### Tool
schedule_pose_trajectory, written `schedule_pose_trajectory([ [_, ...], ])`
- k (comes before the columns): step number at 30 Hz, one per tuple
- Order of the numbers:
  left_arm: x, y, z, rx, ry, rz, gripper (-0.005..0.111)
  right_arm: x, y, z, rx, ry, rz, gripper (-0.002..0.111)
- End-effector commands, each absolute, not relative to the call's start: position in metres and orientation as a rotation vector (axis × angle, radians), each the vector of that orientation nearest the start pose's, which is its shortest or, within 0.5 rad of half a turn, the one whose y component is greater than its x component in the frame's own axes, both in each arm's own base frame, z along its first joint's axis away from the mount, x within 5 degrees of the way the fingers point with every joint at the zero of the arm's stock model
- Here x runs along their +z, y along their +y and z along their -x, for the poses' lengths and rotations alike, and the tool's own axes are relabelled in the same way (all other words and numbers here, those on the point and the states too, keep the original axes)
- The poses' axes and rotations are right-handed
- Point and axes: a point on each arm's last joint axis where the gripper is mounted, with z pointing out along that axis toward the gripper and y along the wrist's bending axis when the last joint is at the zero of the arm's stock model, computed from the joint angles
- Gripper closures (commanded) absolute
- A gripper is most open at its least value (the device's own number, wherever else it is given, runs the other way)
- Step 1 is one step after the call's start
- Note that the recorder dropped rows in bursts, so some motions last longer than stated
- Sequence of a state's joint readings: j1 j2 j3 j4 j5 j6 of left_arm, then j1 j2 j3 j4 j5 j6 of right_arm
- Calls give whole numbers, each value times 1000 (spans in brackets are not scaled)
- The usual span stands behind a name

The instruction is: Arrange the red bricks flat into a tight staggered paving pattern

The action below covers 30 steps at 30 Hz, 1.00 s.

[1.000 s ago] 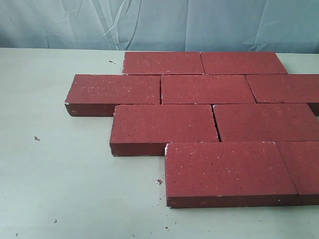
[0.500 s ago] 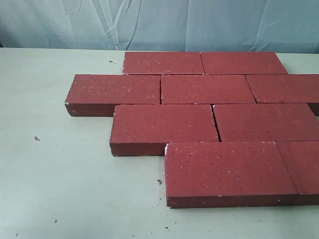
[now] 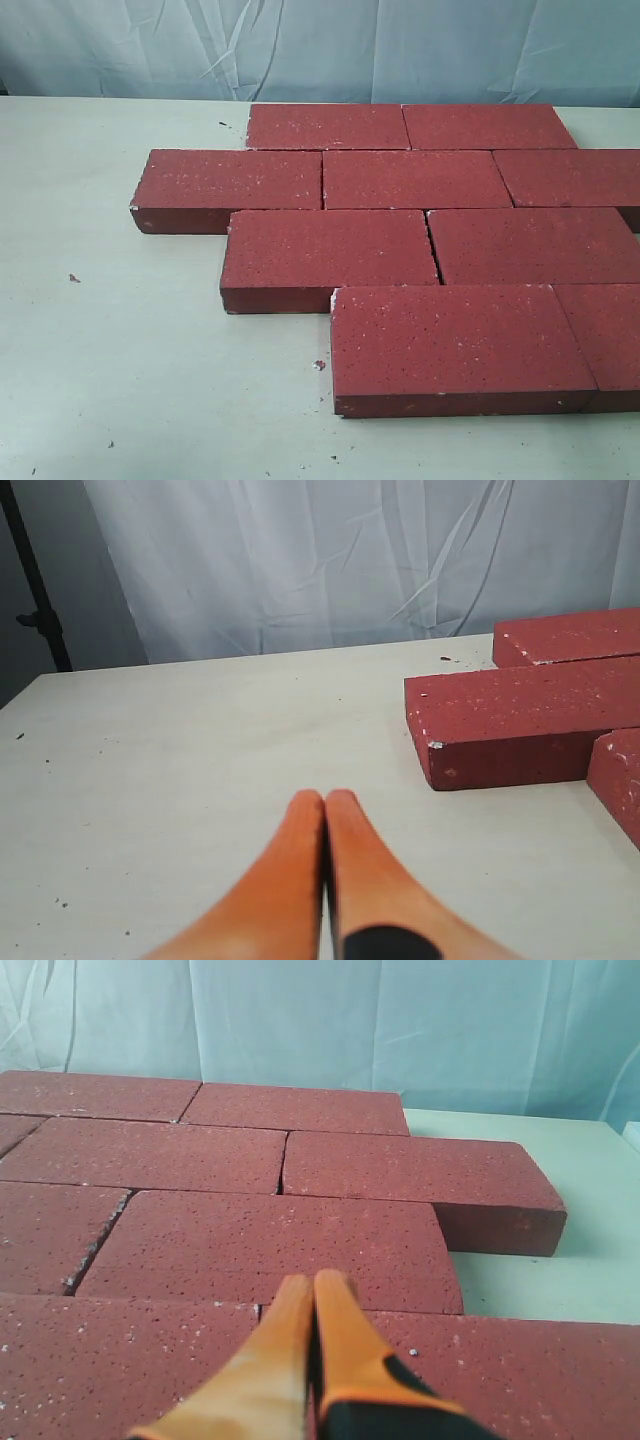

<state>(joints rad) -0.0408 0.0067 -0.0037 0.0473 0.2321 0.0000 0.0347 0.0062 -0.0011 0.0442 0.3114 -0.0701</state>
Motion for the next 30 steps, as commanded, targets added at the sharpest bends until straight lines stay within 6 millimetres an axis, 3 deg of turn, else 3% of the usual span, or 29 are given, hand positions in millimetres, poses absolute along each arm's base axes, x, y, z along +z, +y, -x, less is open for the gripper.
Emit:
schedule_pose_trajectory([
  [1,192,-1,-56,9,1713,-64,107,186,3,-54,6,1786,66,109],
  [30,192,-1,-56,14,1713,-67,107,186,3,-54,6,1786,66,109],
])
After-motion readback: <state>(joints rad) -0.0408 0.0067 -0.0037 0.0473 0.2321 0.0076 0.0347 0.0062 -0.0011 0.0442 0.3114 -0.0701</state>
